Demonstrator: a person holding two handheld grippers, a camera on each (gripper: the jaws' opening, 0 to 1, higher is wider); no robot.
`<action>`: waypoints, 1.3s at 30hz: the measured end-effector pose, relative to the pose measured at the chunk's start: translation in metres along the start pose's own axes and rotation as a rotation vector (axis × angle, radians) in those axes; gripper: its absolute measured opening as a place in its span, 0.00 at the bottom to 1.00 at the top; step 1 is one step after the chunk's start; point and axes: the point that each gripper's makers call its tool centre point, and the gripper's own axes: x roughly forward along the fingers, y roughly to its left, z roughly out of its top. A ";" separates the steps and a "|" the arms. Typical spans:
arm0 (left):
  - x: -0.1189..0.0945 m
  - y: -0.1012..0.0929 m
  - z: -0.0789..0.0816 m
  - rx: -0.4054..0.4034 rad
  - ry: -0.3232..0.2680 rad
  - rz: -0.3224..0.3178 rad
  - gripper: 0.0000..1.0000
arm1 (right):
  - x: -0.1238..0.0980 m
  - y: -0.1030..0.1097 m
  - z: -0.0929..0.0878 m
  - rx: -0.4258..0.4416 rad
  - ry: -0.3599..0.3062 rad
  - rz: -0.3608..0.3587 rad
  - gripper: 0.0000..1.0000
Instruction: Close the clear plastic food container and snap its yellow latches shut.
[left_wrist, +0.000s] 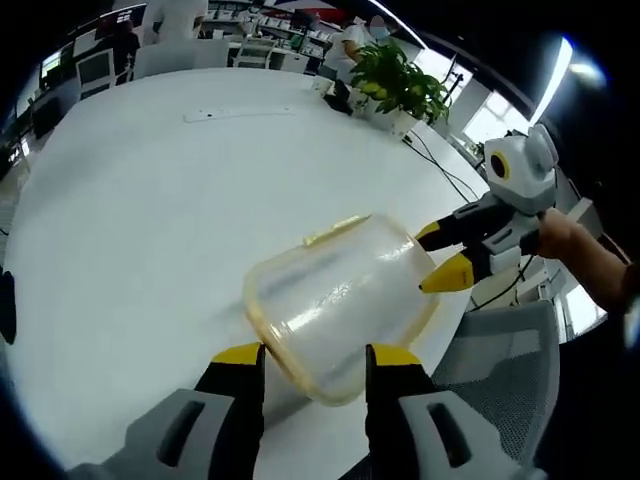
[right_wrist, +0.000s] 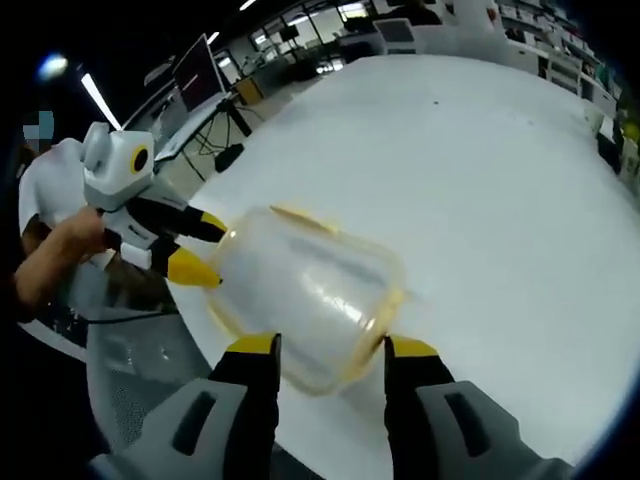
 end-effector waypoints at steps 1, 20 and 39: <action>0.000 0.000 0.000 0.005 0.001 0.001 0.33 | -0.001 0.000 0.000 -0.010 0.001 -0.001 0.37; -0.020 -0.010 0.033 0.156 -0.092 0.005 0.32 | -0.013 0.001 0.035 -0.224 -0.070 -0.005 0.29; 0.006 -0.043 0.038 0.392 -0.023 -0.102 0.19 | 0.011 0.028 0.058 -0.400 -0.074 0.110 0.16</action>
